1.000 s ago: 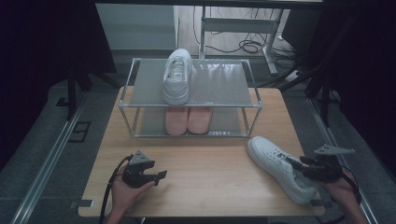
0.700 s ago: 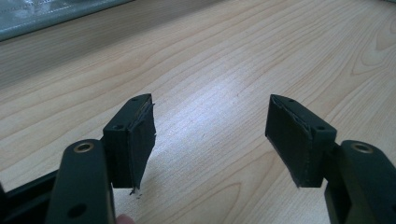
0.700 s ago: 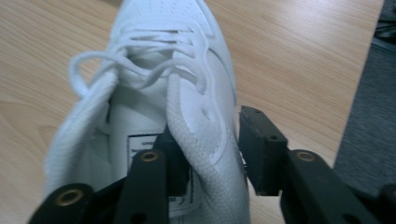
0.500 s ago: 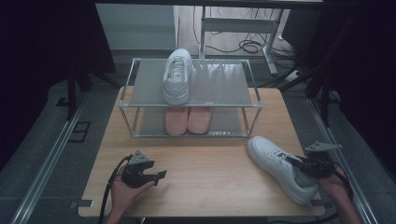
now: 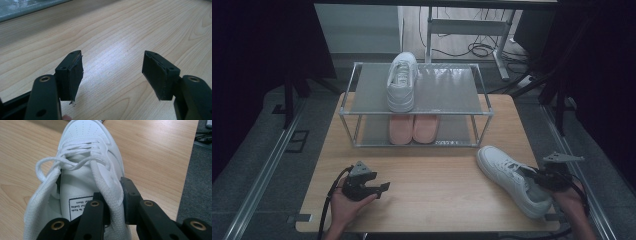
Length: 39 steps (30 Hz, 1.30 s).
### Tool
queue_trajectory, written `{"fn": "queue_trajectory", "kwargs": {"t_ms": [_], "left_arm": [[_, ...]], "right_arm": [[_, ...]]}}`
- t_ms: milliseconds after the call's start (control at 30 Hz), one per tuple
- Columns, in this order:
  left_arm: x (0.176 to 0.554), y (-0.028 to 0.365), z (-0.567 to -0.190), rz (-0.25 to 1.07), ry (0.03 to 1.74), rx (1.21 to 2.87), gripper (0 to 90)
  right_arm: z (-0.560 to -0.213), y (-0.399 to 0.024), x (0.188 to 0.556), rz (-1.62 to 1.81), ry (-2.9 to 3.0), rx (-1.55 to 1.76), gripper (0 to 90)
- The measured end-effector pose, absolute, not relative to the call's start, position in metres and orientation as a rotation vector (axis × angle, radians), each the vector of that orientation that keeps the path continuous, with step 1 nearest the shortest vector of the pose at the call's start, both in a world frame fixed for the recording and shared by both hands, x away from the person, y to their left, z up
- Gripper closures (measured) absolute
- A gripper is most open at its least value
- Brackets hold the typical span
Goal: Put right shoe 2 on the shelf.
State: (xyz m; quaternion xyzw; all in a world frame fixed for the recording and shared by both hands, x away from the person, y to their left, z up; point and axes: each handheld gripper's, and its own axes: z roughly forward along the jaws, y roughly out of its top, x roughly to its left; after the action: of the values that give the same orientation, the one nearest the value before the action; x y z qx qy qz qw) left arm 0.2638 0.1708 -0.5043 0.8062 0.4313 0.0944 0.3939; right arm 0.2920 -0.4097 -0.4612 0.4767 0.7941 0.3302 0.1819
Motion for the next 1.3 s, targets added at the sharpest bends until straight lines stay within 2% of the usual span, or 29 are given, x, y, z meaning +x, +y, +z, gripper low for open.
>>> {"fn": "queue_trajectory", "kwargs": {"t_ms": [467,1300], "left_arm": [[0.264,0.171,-0.504,0.240,1.093,2.046,33.5],[0.264,0.171,-0.504,0.238,1.094,2.042,33.5]], "right_arm": [[-0.451,-0.406,0.277,1.092,2.173,1.358,81.0],[-0.438,-0.354,0.260,1.305,2.120,1.297,80.9]]}}
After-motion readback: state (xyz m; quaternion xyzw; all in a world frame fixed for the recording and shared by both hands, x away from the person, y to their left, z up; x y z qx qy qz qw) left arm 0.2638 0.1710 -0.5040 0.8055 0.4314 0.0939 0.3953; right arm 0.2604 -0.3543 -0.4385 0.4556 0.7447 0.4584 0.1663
